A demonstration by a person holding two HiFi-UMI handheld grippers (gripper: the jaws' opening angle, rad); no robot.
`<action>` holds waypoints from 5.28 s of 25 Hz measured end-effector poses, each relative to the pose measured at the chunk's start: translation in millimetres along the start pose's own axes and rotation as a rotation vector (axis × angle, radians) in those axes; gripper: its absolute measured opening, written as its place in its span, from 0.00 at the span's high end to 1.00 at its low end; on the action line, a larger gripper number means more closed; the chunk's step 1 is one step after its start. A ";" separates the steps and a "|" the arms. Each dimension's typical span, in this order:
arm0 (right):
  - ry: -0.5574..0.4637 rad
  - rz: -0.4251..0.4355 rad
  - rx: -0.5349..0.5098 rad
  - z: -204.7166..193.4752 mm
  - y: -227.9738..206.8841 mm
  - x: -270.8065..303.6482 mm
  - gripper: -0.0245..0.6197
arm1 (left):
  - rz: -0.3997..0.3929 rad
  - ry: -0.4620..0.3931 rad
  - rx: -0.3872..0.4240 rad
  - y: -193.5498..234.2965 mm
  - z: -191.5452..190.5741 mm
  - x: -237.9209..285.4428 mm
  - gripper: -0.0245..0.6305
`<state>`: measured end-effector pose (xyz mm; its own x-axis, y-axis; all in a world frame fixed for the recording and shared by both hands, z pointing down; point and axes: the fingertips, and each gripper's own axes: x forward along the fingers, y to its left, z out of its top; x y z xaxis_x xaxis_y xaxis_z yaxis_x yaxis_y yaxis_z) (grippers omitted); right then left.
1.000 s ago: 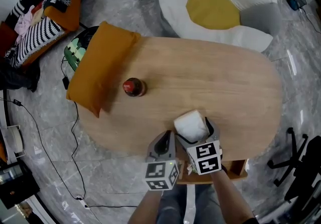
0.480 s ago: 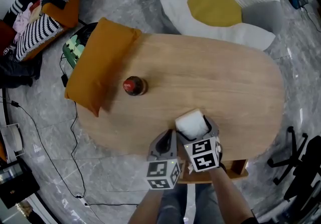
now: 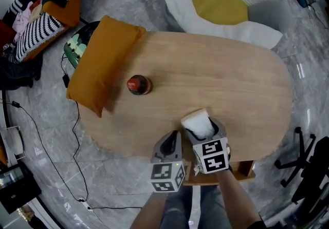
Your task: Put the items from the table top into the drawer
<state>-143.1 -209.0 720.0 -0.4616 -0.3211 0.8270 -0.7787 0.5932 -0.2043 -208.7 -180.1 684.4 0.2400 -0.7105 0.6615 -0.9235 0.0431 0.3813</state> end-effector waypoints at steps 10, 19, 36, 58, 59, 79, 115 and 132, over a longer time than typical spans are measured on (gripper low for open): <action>-0.015 -0.011 0.028 -3.6 4.2 -14.7 0.48 | -0.021 -0.009 0.026 -7.9 6.0 -6.4 0.93; -0.058 -0.025 0.033 2.2 11.8 -35.2 0.48 | -0.048 -0.009 0.055 -17.8 4.2 -17.0 0.93; -0.110 -0.072 0.088 -7.3 12.0 -98.2 0.48 | -0.128 0.011 0.117 -62.1 -2.0 -43.5 0.93; -0.100 -0.097 0.063 -97.1 -34.1 -162.8 0.48 | -0.144 0.010 0.129 -153.5 -70.5 -51.6 0.93; -0.097 -0.096 0.066 -103.1 -36.1 -165.2 0.48 | -0.145 0.010 0.129 -157.9 -74.7 -52.2 0.93; -0.054 -0.069 0.050 -162.9 -37.7 -178.9 0.48 | -0.085 0.029 0.118 -170.5 -127.4 -62.7 0.93; 0.060 -0.042 0.141 -258.7 -34.0 -140.8 0.47 | -0.077 0.147 0.125 -175.6 -213.5 -52.9 0.93; 0.051 -0.109 0.204 -276.6 -70.1 -122.6 0.46 | -0.113 0.162 0.210 -184.7 -219.0 -27.3 0.93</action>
<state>85.6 -7.1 777.8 -0.3518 -0.3348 0.8741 -0.8950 0.3939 -0.2094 20.9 -14.9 737.3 0.3735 -0.5806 0.7235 -0.9261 -0.1884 0.3269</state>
